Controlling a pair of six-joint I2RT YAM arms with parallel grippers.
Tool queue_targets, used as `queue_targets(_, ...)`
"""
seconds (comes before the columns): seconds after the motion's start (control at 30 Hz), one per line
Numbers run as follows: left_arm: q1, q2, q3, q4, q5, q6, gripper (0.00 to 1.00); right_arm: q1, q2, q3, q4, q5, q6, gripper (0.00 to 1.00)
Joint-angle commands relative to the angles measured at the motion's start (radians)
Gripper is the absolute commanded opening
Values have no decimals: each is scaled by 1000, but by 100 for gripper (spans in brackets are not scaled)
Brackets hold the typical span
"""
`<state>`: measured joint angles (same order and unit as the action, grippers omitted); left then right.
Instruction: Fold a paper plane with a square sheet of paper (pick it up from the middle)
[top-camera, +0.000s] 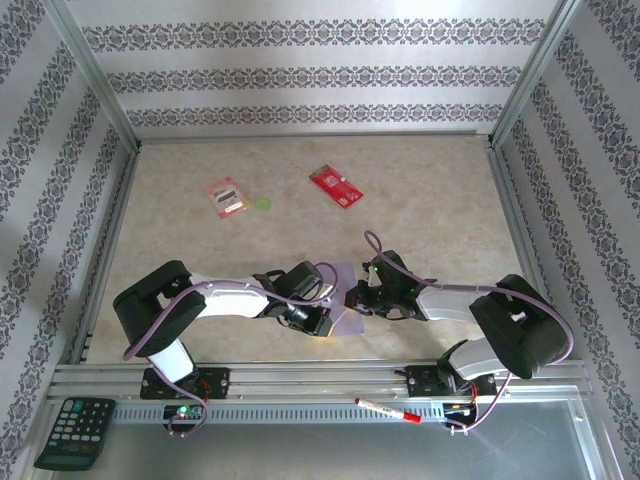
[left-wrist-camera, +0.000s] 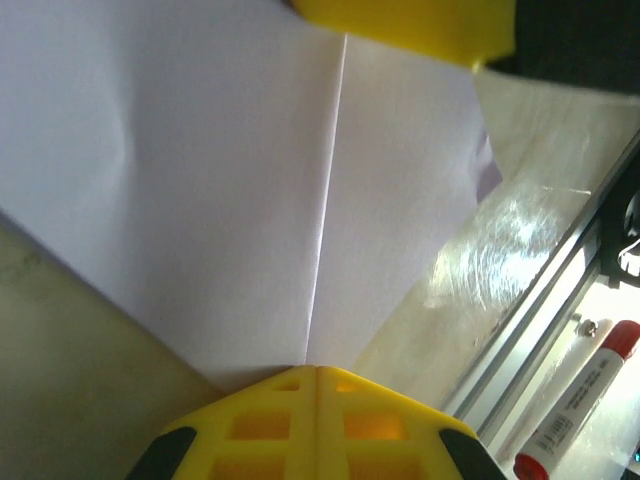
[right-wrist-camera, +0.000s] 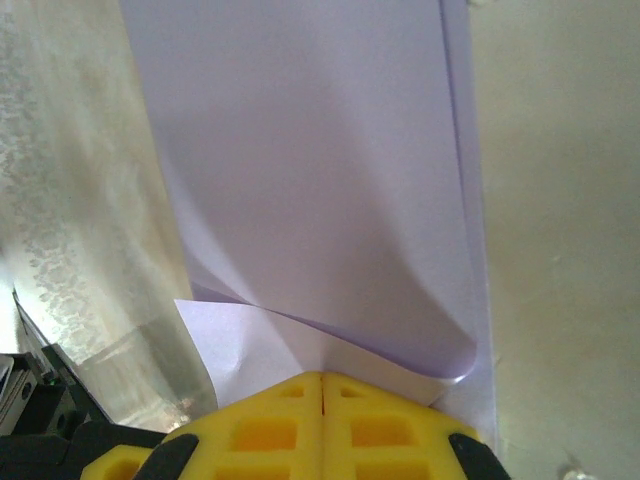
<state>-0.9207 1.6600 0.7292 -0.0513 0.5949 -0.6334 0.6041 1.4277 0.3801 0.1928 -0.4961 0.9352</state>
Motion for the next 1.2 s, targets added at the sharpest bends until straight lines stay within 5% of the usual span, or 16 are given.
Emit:
queue_targets(0.0,-12,-41,13,-28,16,-12,0,-3,44,-63,-172,86,-13,0)
queue_targets(0.33,2,40,81,-18,-10,-10,0,-3,39,-55,-176,84,-13,0)
queue_targets(1.17,-4,-37,-124,15,21,-46,0,-4,34,-62,-192,91,-15,0)
